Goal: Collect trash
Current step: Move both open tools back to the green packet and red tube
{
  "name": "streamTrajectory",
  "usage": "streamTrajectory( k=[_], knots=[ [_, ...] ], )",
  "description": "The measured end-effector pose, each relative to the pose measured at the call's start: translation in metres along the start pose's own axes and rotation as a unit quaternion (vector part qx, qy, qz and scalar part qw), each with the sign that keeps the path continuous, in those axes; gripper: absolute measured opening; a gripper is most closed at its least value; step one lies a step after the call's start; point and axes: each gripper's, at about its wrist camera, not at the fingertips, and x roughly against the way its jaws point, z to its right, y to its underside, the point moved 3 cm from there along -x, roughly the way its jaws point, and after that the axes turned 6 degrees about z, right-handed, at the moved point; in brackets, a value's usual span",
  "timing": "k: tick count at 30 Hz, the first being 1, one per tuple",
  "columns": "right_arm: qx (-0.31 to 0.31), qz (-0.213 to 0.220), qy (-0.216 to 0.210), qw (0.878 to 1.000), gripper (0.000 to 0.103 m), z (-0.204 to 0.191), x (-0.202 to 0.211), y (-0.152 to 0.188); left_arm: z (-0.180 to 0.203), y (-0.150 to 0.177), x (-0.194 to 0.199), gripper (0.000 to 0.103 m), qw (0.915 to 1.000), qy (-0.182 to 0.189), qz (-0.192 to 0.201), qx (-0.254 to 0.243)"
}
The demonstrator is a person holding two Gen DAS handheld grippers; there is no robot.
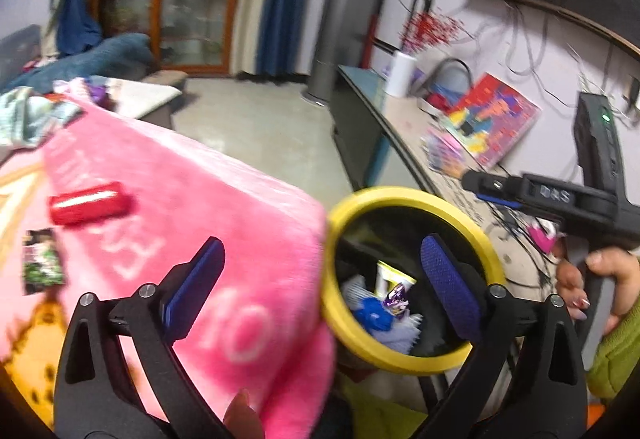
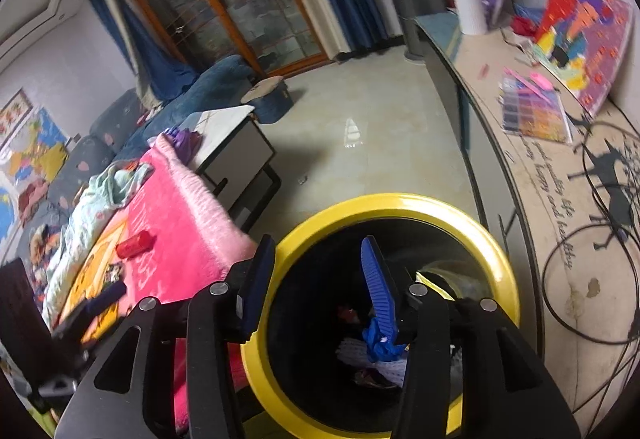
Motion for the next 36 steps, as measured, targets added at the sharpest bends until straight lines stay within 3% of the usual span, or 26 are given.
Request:
streamTrajectory(
  k=[9, 18, 28, 36],
  knots=[
    [0.072, 0.004, -0.049, 0.996, 0.049, -0.069, -0.006, 0.0, -0.052, -0.011, 0.029, 0.091, 0.9961, -0.073, 0.041, 0.028],
    [0.129, -0.006, -0.08, 0.988, 0.05, -0.12, -0.022, 0.002, -0.099, -0.012, 0.056, 0.092, 0.9889, -0.124, 0.062, 0.055],
    [0.182, -0.016, -0.097, 0.978, 0.062, -0.165, -0.049, 0.009, -0.145, -0.006, 0.073, 0.092, 0.9793, -0.169, 0.061, 0.094],
    [0.268, -0.032, -0.107, 0.957, 0.064, -0.213, -0.091, 0.014, -0.195, 0.013, 0.073, 0.091, 0.969, -0.185, 0.025, 0.162]
  ],
)
